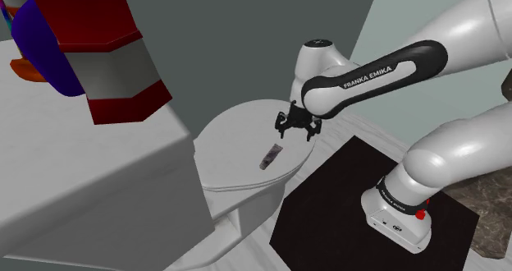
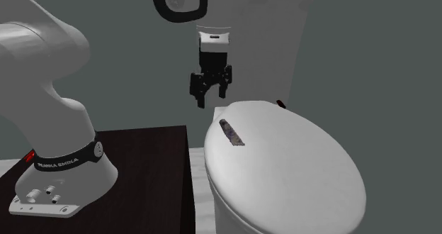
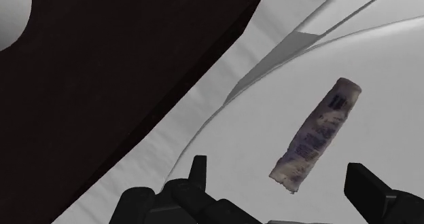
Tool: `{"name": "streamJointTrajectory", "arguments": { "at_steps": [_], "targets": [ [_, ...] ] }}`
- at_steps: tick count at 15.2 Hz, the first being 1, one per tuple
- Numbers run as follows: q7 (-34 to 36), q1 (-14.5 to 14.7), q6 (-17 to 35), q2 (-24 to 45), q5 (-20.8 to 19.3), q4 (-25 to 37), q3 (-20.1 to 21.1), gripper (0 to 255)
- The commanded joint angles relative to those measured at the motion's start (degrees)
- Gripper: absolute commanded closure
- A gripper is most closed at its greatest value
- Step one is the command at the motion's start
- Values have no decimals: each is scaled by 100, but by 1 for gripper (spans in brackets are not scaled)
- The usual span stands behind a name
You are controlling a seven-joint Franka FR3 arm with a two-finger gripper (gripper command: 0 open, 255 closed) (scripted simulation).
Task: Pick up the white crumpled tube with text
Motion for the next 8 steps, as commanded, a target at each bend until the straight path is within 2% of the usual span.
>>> {"name": "streamJointTrajectory", "arguments": {
  "at_steps": [1, 3, 5, 7, 8],
  "targets": [
    [621, -215, 556, 564, -62, 93, 277, 0],
    [1313, -465, 1101, 1171, -307, 202, 542, 0],
    [2164, -734, 1623, 1826, -812, 343, 752, 0],
    [3233, -911, 2083, 2519, -1650, 526, 781, 0],
    [3821, -888, 2274, 2862, -2149, 638, 662, 0]
  ]
}}
